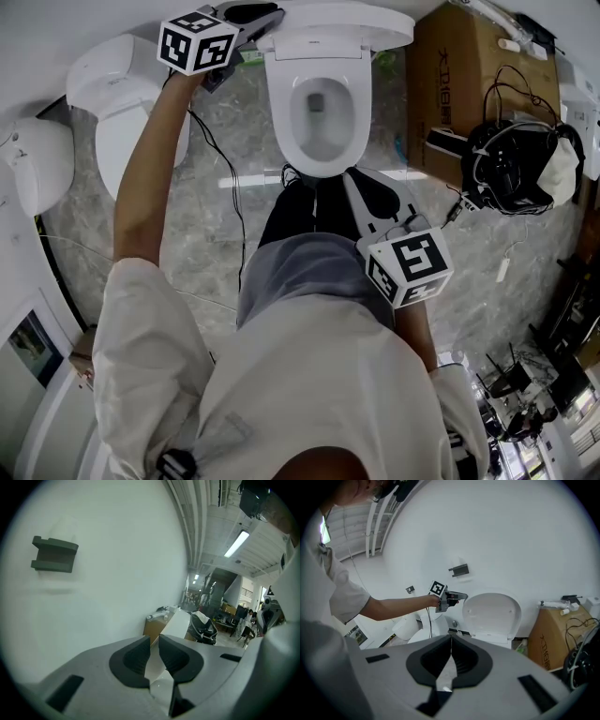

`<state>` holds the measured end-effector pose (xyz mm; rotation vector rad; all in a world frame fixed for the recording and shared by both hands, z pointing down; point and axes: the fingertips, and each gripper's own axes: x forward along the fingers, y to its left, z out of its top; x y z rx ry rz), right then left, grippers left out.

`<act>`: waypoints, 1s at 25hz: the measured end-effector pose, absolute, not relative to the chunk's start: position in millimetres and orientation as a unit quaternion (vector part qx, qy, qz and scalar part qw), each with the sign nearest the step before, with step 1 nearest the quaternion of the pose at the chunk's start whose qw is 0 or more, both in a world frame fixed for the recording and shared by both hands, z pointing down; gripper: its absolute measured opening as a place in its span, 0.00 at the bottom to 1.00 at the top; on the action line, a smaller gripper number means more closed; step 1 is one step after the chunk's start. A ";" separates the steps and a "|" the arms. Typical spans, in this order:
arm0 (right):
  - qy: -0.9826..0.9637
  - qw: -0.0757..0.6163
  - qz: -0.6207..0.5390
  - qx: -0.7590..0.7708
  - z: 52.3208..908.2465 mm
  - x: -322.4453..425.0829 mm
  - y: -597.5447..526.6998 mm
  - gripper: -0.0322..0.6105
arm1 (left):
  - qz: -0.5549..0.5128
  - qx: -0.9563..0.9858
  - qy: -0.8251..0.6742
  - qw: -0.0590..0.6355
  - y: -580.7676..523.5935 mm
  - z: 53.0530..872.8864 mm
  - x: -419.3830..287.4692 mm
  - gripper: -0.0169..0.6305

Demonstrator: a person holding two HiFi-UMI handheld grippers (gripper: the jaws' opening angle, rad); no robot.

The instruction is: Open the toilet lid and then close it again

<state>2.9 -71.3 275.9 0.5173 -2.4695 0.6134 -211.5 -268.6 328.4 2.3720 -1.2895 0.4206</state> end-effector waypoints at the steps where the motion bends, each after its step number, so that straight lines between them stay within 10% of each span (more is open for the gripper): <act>1: -0.916 0.269 0.227 0.192 275.6 2.9 -69.2 0.07 | 0.148 0.849 -0.464 0.203 -266.5 328.8 -210.8 0.11; 25: -0.917 0.263 0.231 0.194 275.3 13.3 -48.7 0.07 | 0.130 0.852 -0.465 0.203 -201.5 351.6 -175.4 0.11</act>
